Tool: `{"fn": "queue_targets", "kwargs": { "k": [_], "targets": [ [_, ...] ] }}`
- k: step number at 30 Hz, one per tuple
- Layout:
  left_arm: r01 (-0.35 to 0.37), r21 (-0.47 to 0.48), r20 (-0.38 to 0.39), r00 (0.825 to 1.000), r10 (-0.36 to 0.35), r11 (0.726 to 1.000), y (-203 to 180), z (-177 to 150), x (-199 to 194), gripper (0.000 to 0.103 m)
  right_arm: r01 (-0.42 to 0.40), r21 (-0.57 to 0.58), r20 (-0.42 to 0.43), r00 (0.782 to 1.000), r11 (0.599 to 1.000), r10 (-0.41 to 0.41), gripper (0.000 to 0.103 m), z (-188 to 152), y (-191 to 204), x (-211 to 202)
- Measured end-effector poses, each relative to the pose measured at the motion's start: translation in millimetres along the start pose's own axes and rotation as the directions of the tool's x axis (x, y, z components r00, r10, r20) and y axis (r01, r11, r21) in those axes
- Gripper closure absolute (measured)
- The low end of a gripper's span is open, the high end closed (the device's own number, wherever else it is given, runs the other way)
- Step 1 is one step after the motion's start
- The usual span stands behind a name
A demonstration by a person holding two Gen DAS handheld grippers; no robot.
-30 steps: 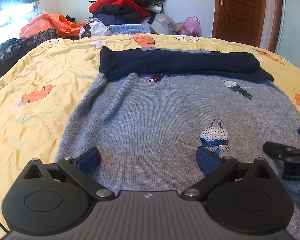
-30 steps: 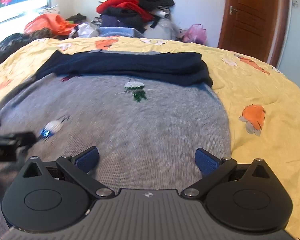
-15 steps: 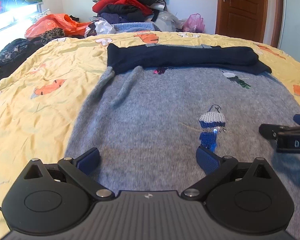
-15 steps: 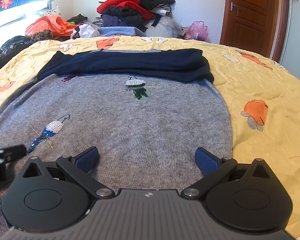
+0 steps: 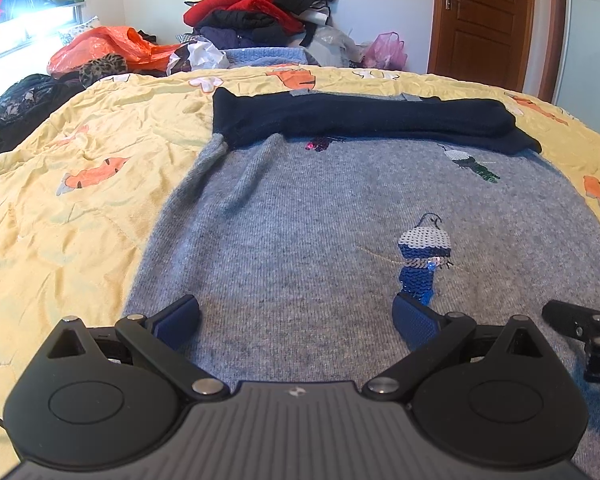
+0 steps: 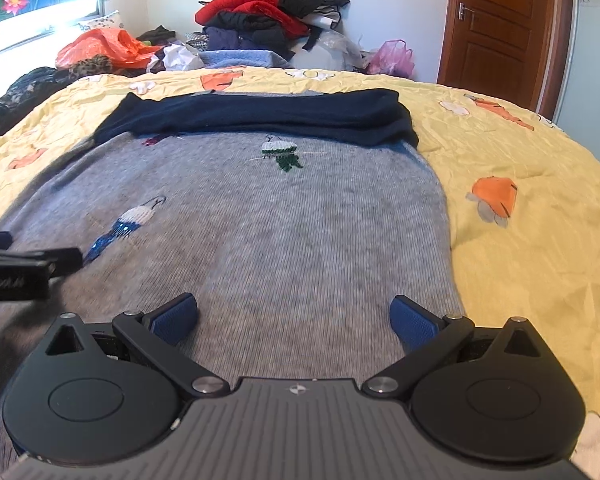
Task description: Fold small clothes
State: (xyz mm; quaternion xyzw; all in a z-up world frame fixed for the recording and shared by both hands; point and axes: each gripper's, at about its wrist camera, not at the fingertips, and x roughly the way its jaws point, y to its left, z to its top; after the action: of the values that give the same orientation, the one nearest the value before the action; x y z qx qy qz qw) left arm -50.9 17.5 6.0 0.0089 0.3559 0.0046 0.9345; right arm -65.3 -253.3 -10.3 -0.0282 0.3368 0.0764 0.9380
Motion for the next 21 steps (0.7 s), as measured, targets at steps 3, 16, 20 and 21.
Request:
{"fn": "queue_targets", "kwargs": {
  "k": [3,16,20,21],
  "targets": [
    [0.000,0.001,-0.001,1.000,0.000,1.000,-0.1,0.1,-0.1,0.000,-0.003,-0.003,0.002,1.000,1.000,0.003,0.000,0.2,0.3,1.1],
    [0.008,0.005,-0.011,1.000,-0.008,1.000,4.7,-10.6,-14.2,0.000,-0.008,-0.003,0.002,1.000,1.000,0.008,0.000,0.2,-0.2,1.4],
    [0.013,0.006,-0.005,1.000,-0.013,1.000,5.1,-10.9,-13.7,0.000,-0.008,-0.003,0.003,1.000,1.000,0.008,0.000,0.0,-0.5,1.1],
    [0.013,0.007,-0.005,1.000,-0.013,1.000,4.9,-11.0,-13.9,0.000,-0.007,-0.003,0.002,1.000,1.000,0.007,0.000,0.1,-0.2,1.4]
  ]
}}
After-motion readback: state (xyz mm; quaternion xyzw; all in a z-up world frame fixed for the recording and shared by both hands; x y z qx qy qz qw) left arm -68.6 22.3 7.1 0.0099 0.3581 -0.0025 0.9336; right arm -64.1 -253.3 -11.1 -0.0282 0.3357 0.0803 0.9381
